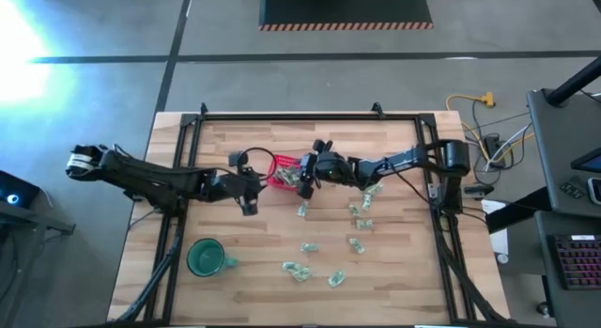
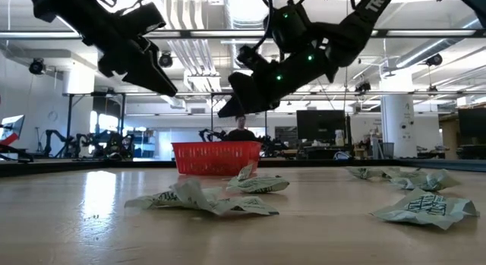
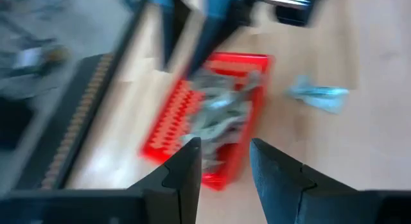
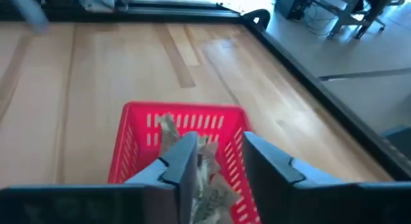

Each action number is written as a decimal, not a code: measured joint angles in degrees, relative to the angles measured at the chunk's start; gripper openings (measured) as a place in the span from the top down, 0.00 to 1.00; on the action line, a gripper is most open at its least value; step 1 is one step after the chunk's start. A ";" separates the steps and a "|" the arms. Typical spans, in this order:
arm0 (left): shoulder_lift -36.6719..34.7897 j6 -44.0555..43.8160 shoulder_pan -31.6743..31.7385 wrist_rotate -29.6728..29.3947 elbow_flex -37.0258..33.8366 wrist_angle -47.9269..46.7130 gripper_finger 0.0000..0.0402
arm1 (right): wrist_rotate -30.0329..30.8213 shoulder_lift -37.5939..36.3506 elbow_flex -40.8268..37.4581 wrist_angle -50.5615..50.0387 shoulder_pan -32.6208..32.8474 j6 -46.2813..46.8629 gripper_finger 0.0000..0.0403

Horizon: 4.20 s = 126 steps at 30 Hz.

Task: Pick and place items into bin
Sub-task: Put the stevia packet into the red bin

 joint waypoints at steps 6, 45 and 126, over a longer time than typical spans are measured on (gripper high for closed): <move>0.01 2.90 -0.31 20.30 -1.19 6.71 0.71 | -0.91 -5.55 0.00 -11.26 0.47 -3.86 0.61; 44.69 4.80 -3.70 45.39 10.10 42.72 0.71 | -0.92 -32.41 -16.18 -52.87 12.28 18.82 0.67; 26.58 0.08 -1.00 -21.04 7.58 9.58 0.80 | -0.84 -32.73 -16.70 -48.47 12.26 17.94 0.77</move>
